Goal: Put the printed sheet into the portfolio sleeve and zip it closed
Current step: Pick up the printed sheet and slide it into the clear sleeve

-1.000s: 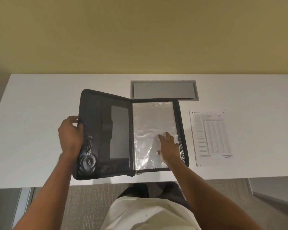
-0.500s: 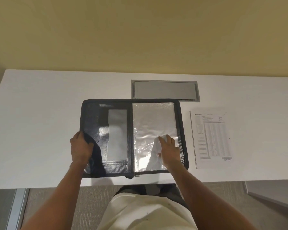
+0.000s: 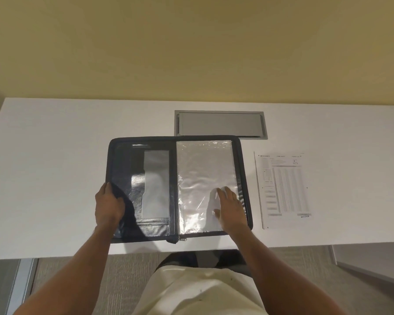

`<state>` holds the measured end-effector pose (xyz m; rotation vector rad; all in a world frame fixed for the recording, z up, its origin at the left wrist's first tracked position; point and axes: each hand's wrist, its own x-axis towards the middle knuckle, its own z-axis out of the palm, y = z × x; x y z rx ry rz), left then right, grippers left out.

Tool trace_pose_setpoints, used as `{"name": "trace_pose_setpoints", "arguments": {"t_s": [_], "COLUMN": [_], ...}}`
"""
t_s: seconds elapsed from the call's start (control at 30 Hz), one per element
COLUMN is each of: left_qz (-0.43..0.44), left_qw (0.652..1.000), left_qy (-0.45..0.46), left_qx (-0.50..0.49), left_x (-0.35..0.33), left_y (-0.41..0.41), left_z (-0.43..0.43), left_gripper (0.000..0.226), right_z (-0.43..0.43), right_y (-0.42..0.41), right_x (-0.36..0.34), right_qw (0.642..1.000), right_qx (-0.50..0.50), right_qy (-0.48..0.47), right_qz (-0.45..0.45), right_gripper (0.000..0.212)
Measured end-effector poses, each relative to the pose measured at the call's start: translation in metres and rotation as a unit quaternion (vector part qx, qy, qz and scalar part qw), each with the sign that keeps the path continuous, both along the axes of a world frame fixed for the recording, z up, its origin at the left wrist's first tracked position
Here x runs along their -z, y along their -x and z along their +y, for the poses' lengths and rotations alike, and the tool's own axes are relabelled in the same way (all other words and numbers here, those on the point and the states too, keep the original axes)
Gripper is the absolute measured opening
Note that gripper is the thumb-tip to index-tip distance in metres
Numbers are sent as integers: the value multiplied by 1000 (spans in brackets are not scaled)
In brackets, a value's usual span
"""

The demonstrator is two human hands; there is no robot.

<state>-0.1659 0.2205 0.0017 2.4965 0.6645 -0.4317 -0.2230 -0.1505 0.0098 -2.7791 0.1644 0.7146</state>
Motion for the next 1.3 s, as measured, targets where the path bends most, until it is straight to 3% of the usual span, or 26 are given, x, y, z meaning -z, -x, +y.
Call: {"name": "trace_pose_setpoints", "arguments": {"t_s": [0.3, 0.6, 0.8, 1.3], "left_qz": [-83, -131, -105, -90], "left_qw": [996, 987, 988, 973], "left_qy": [-45, -40, -9, 96], "left_qx": [5, 82, 117, 190], "left_x": [-13, -20, -14, 4], "left_y": [-1, -12, -19, 9], "left_z": [-33, -155, -260, -460], "left_gripper": [53, 49, 67, 64], "right_z": [-17, -80, -156, -317], "right_y": [-16, -46, -55, -41], "right_x": [-6, -23, -22, -5], "right_qw": [997, 995, 997, 987], "right_qx": [-58, -43, 0, 147], "right_qy": [8, 0, 18, 9], "right_qz": [-52, -94, -79, -59], "right_gripper": [74, 74, 71, 61]}}
